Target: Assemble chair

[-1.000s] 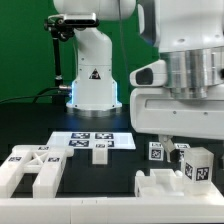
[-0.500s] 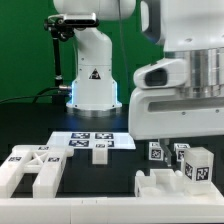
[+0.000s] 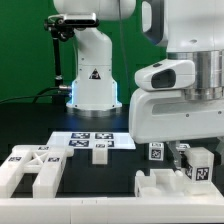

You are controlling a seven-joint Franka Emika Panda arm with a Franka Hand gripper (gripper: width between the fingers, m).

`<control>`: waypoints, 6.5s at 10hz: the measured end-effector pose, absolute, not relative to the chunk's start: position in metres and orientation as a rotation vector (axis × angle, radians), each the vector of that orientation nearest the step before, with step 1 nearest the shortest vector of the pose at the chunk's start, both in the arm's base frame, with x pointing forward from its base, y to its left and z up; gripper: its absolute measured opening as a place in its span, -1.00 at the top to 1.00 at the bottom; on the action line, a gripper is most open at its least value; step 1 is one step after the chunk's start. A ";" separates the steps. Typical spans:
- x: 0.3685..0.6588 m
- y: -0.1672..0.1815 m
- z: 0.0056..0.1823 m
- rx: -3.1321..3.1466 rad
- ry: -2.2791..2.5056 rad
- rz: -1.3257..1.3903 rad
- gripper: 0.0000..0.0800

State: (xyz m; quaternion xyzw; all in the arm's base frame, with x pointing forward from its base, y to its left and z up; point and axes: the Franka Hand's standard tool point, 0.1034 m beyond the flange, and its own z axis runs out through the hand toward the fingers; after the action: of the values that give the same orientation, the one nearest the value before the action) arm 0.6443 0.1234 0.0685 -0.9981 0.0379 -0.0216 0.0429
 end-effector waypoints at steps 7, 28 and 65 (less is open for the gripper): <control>0.645 0.125 0.066 -2.448 1.674 -0.098 0.27; 0.644 0.125 0.068 -2.884 1.009 -0.191 0.28; 0.649 0.115 0.066 -1.747 2.423 0.012 0.27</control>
Offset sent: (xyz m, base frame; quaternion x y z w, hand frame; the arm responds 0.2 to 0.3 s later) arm -0.0049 0.0082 -0.0042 0.0065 0.0620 0.3611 0.9304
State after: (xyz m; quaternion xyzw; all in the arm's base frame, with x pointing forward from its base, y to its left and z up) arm 0.6486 0.1152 0.0655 -0.5832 0.8087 0.0041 0.0770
